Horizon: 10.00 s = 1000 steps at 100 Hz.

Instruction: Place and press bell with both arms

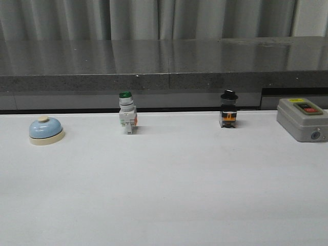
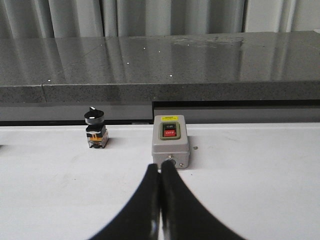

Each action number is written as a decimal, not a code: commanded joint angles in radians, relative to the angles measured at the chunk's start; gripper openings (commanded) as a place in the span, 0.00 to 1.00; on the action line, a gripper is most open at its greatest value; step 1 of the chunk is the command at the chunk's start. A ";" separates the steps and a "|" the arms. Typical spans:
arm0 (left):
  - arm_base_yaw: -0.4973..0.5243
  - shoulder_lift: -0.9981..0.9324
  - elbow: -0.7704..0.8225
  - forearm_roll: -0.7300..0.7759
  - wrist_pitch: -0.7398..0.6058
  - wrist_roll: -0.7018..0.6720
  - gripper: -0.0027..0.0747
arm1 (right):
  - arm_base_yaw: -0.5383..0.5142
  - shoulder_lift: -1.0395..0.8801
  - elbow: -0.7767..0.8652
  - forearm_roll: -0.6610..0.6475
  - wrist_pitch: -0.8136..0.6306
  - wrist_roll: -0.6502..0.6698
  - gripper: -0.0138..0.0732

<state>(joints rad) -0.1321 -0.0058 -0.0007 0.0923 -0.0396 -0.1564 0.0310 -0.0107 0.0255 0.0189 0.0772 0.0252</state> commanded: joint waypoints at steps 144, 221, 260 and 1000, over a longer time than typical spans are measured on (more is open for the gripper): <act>0.000 0.764 -0.828 -0.092 0.617 -0.010 0.01 | -0.005 -0.017 -0.014 -0.006 -0.086 -0.001 0.09; -0.002 0.917 -0.838 -0.100 0.629 0.048 0.86 | -0.005 -0.017 -0.014 -0.006 -0.086 -0.001 0.09; -0.002 1.131 -0.936 -0.122 0.545 0.048 0.86 | -0.005 -0.017 -0.014 -0.006 -0.086 -0.001 0.09; 0.010 0.477 -0.634 -0.188 0.263 0.059 0.01 | -0.005 -0.017 -0.014 -0.006 -0.086 -0.001 0.09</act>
<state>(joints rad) -0.1215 0.4686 -0.6098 -0.0908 0.3026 -0.0875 0.0310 -0.0107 0.0255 0.0189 0.0754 0.0252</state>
